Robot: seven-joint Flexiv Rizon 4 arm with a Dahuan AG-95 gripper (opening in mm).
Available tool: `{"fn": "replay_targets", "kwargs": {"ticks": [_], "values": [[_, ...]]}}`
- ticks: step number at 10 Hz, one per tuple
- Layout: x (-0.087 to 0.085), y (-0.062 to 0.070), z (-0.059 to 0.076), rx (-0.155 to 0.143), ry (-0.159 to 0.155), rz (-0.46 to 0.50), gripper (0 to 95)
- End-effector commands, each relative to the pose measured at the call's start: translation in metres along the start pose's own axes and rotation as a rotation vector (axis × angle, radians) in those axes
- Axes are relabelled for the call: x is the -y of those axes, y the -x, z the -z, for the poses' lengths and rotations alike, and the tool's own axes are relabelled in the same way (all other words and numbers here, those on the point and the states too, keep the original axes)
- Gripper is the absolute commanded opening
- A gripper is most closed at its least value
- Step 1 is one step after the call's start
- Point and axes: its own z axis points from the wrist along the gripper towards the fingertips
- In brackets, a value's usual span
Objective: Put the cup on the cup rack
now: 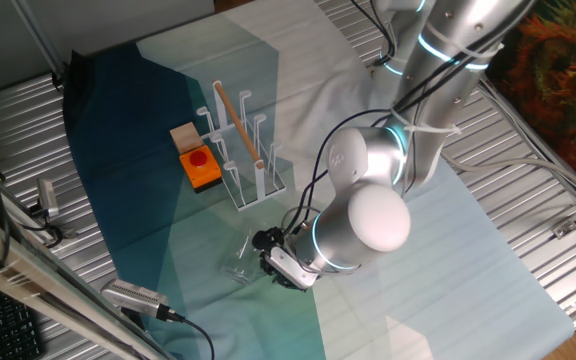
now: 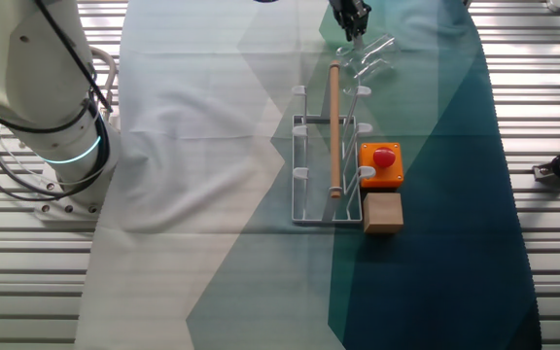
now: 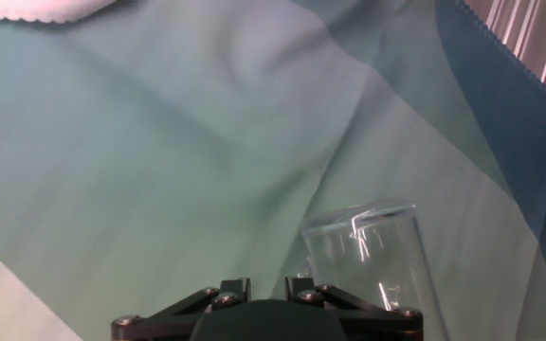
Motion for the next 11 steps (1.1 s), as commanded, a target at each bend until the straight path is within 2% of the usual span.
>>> {"fn": "replay_targets", "kwargs": {"ticks": [1,6,11], "values": [[0.001,-0.001,0.003,-0.005,0.003,0.007,19.0],[0.01,-0.001,0.008,-0.002,-0.004,0.01,19.0],[0.014,0.0,0.004,0.014,-0.006,-0.001,19.0]]}}
